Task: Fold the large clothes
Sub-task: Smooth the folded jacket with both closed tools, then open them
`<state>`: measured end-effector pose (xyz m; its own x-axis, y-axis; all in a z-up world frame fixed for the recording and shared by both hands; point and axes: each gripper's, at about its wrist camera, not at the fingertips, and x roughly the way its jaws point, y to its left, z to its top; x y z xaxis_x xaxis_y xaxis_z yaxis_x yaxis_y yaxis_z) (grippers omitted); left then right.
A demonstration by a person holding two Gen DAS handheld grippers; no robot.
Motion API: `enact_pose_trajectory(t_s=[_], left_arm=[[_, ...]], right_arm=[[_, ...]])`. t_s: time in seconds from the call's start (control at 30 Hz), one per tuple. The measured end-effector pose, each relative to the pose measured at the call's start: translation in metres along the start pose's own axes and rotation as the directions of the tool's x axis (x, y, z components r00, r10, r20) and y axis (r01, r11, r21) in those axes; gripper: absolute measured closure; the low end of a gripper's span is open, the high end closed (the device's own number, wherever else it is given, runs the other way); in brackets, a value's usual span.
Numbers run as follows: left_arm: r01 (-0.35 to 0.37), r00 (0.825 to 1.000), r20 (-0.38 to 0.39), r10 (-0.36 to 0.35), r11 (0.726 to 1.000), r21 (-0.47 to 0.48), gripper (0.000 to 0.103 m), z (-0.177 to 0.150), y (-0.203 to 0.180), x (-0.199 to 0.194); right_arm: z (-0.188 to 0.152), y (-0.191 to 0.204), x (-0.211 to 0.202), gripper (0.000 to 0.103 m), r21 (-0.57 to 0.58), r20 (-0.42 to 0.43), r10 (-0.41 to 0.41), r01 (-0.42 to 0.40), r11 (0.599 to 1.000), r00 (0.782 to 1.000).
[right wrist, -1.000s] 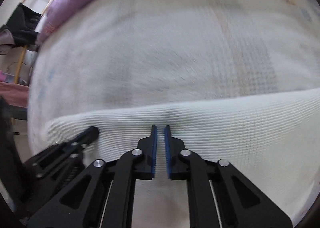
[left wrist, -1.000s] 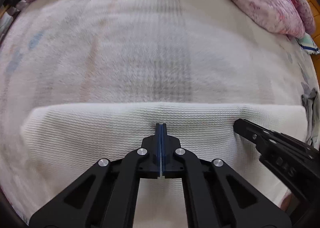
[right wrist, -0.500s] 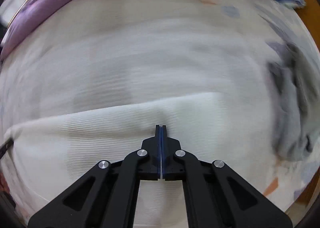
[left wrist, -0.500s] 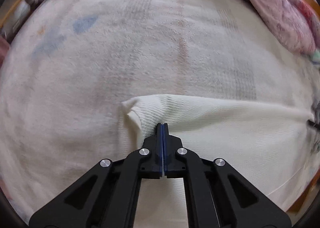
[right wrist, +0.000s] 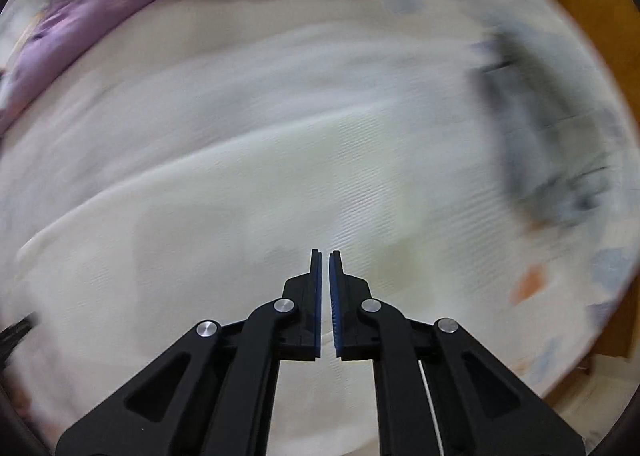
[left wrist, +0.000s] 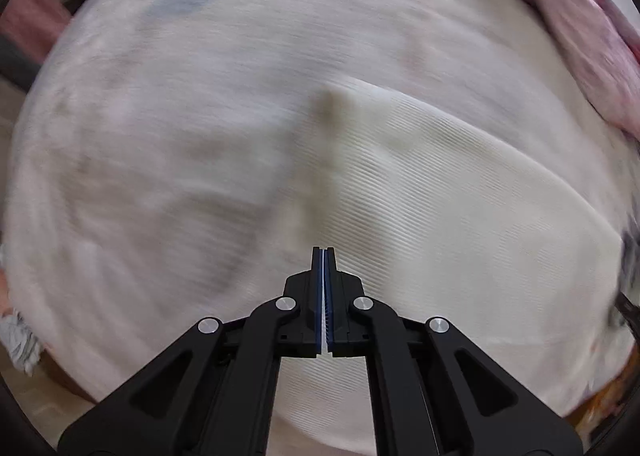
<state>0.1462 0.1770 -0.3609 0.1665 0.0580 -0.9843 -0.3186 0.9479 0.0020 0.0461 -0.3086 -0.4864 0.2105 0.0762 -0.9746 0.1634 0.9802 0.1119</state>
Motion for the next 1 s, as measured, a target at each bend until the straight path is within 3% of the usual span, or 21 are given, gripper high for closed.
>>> enact_pose_trajectory(t_s=[0.13, 0.17, 0.2, 0.27, 0.37, 0.47, 0.5, 0.57, 0.63, 0.67, 0.77, 0.83, 0.9, 1.0], left_arm=[[0.139, 0.989, -0.069, -0.132, 0.985, 0.103, 0.100, -0.025, -0.074, 0.019], [0.135, 0.989, -0.073, -0.125, 0.981, 0.140, 0.101, -0.034, -0.091, 0.026], [0.075, 0.997, -0.043, -0.068, 0.979, 0.190, 0.101, -0.041, -0.102, 0.030], [0.042, 0.999, -0.008, -0.041, 0.964, 0.261, 0.101, -0.050, -0.106, 0.035], [0.062, 0.998, -0.023, -0.058, 0.976, 0.208, 0.101, -0.052, -0.073, 0.033], [-0.112, 0.993, -0.009, 0.115, 0.983, 0.148, 0.101, -0.055, -0.022, 0.024], [-0.132, 0.991, -0.024, 0.135, 0.985, 0.112, 0.101, -0.059, 0.002, 0.023], [-0.144, 0.987, -0.058, 0.147, 0.988, 0.053, 0.101, -0.067, 0.036, 0.023], [-0.261, 0.956, -0.117, 0.268, 0.963, 0.072, 0.100, -0.077, 0.058, 0.027], [-0.286, 0.944, -0.150, 0.295, 0.955, 0.080, 0.100, -0.083, 0.067, 0.028], [-0.235, 0.958, -0.169, 0.231, 0.972, 0.000, 0.100, -0.095, 0.080, 0.013], [-0.205, 0.968, -0.151, 0.201, 0.979, -0.007, 0.100, -0.097, 0.069, 0.002], [-0.112, 0.986, -0.126, 0.114, 0.994, 0.020, 0.100, -0.091, 0.036, -0.008], [0.002, 0.994, -0.110, 0.009, 0.995, 0.099, 0.100, -0.093, -0.022, -0.014]], right_arm=[[-0.023, 0.064, 0.028, 0.097, -0.019, -0.101, 0.129, -0.132, 0.991, 0.986], [-0.026, 0.072, 0.033, 0.097, -0.037, -0.109, 0.132, -0.137, 0.990, 0.985], [-0.030, 0.079, 0.040, 0.098, -0.058, -0.129, 0.126, -0.134, 0.989, 0.984], [-0.036, 0.073, 0.052, 0.103, -0.078, -0.159, 0.099, -0.113, 0.991, 0.982], [-0.042, 0.042, 0.053, 0.103, -0.110, -0.181, 0.070, -0.091, 0.990, 0.981], [-0.050, -0.003, 0.042, 0.103, -0.149, -0.170, -0.043, 0.018, 0.989, 0.984], [-0.051, -0.019, 0.040, 0.103, -0.129, -0.176, -0.050, 0.027, 0.991, 0.983], [-0.056, -0.052, 0.040, 0.103, -0.103, -0.199, -0.152, 0.133, 0.986, 0.968], [-0.060, -0.085, 0.034, 0.103, -0.009, -0.214, -0.095, 0.095, 0.995, 0.972], [-0.060, -0.091, 0.029, 0.103, 0.017, -0.224, -0.101, 0.108, 0.994, 0.969], [-0.057, -0.084, 0.019, 0.100, -0.006, -0.225, -0.184, 0.187, 0.982, 0.957], [-0.053, -0.074, 0.006, 0.097, 0.058, -0.206, -0.098, 0.112, 0.992, 0.974], [-0.047, -0.053, -0.005, 0.097, 0.080, -0.179, -0.006, 0.021, 0.997, 0.984], [-0.040, 0.001, -0.002, 0.097, 0.008, -0.188, 0.083, -0.083, 0.997, 0.979]])
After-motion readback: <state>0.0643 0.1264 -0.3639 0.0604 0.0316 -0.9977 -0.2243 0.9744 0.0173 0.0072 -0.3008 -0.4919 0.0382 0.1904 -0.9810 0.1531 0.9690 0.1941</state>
